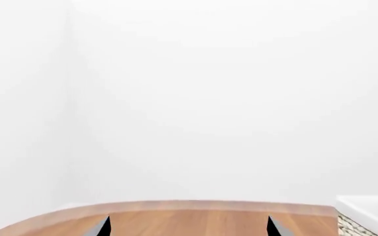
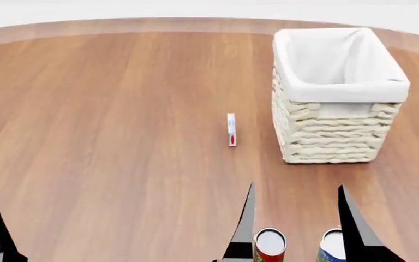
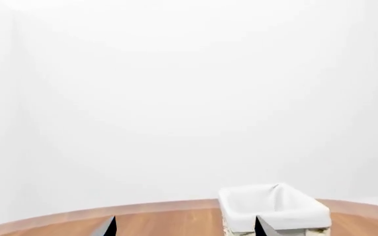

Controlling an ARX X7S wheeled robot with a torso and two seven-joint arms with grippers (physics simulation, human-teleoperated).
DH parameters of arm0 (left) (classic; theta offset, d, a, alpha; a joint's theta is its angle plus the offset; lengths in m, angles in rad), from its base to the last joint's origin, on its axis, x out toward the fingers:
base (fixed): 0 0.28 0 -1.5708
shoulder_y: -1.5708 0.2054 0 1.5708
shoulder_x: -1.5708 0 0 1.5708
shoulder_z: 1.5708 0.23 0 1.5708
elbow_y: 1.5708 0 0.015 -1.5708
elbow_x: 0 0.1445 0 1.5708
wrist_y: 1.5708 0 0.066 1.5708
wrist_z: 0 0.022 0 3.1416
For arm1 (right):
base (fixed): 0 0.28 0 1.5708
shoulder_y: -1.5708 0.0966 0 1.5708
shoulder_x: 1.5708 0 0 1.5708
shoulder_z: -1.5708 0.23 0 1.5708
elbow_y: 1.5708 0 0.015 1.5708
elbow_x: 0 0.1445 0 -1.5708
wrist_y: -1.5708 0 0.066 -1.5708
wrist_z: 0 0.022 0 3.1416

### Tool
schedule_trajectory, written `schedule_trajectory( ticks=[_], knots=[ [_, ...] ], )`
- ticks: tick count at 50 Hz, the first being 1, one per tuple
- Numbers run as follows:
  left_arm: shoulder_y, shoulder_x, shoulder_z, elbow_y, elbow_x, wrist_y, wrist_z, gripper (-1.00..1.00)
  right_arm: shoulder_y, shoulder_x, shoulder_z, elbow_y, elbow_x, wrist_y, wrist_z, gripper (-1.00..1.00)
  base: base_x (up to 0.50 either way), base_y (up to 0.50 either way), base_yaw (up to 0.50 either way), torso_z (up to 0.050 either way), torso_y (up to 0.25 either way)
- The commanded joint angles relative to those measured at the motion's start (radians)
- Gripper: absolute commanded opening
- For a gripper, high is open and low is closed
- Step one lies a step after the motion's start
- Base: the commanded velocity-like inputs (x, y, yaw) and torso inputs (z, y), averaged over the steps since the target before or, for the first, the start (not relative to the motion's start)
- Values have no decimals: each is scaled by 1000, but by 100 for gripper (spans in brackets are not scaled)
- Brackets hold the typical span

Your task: Pick up the ketchup, and put it in the basket.

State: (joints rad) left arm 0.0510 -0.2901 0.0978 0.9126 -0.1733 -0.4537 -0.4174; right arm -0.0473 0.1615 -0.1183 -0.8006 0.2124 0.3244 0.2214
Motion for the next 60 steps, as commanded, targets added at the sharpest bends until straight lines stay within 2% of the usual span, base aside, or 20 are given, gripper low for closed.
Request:
schedule_trajectory(
  ticks=[1,42,45,49,60],
  knots=[
    [-5,12,-2,-30,0,21,31,100,-2,-7,26,17,3,-15,-20,100,500,0,0,0,0],
    [-11,-8,7,-29,-37,13,5,100,0,23,-2,56,29,-29,12,100,496,1,0,0,1],
    [-12,-9,6,-29,-40,11,3,100,-21,24,6,62,59,-98,-19,100,35,8,0,0,0],
    [-12,-12,6,-26,-43,11,0,100,-22,24,11,63,77,-88,-12,100,0,0,0,0,0],
    [-10,-18,7,-35,-47,22,-5,100,-20,28,4,72,86,-95,-5,100,-198,-500,0,0,0]
  ],
)
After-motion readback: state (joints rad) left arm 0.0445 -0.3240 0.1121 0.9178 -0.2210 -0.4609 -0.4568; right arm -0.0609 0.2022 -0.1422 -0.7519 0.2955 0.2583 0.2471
